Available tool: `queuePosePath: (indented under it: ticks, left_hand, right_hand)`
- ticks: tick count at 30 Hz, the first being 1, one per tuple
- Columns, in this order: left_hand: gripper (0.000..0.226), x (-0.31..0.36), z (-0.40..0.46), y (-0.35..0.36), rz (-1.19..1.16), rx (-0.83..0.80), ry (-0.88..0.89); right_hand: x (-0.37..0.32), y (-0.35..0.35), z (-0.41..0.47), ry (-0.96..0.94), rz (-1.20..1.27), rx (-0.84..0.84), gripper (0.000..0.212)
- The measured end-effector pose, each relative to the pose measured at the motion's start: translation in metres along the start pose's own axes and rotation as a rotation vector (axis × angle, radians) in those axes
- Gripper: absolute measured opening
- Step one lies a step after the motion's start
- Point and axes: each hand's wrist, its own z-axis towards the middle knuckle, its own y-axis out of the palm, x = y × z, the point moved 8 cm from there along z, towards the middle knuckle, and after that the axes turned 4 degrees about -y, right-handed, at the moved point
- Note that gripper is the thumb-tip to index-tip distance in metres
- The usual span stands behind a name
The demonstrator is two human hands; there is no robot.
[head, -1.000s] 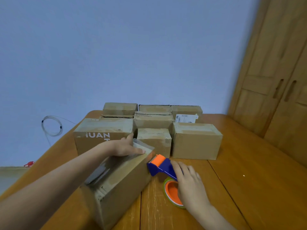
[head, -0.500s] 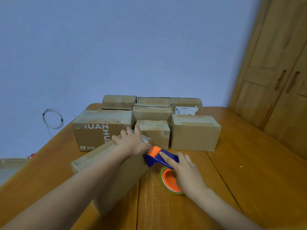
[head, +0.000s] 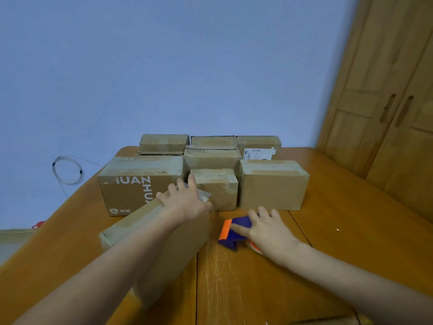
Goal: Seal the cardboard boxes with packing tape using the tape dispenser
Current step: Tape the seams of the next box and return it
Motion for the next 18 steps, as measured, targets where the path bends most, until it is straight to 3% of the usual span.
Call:
queuePosePath:
  ticks: [4,10,18]
  left_hand:
    - [0.101,-0.001,0.001,-0.003,-0.040,-0.013,0.003]
    - [0.112,-0.003,0.000,-0.003,-0.054,-0.009,0.016]
    - [0.098,-0.003,0.001,-0.007,-0.151,0.005,0.068]
  right_hand:
    - [0.049,-0.006,-0.007,0.168,0.144,0.068,0.067]
    - [0.094,0.020,-0.014,0.254,0.708,0.115,0.085]
    - [0.110,0.018,-0.022,0.309,1.161,0.186,0.074]
